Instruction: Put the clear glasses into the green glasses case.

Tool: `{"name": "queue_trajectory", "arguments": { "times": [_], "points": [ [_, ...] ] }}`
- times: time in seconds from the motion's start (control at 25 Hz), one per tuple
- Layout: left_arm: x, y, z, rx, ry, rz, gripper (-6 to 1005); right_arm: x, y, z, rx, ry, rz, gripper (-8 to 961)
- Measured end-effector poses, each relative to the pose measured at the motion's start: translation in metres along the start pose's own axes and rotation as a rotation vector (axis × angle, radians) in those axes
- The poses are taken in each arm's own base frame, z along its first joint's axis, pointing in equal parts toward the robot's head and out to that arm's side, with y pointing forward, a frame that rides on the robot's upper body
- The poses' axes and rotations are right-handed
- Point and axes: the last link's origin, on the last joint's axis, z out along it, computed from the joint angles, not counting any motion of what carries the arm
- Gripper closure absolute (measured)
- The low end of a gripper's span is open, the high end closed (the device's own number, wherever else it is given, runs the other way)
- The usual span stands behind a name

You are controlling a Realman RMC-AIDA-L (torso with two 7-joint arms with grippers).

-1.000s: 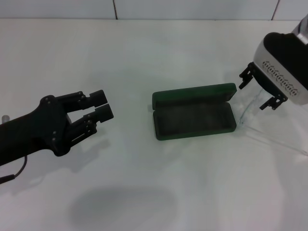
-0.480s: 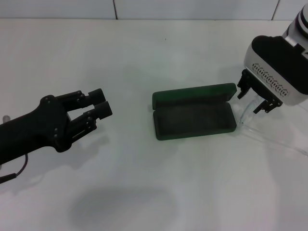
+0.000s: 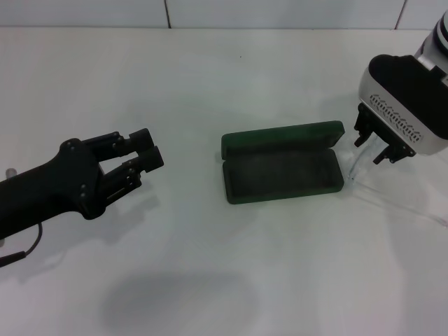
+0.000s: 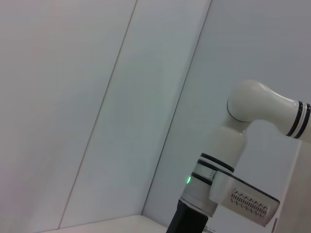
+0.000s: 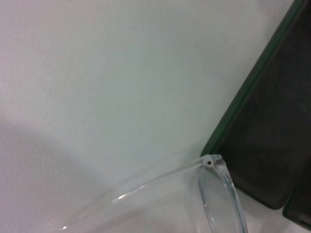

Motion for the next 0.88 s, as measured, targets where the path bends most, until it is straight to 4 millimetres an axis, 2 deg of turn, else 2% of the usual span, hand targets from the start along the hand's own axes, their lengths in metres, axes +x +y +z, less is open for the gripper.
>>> {"name": "queue_trajectory", "arguments": {
  "times": [0.6, 0.88],
  "points": [
    [-0.008, 0.001, 0.000, 0.007, 0.020, -0.024, 678, 0.005, 0.005, 0.001, -0.015, 0.041, 0.069, 733],
    [-0.009, 0.001, -0.001, 0.009, 0.021, -0.026, 681, 0.001, 0.007, -0.011, -0.039, 0.039, 0.149, 840]
  ]
}}
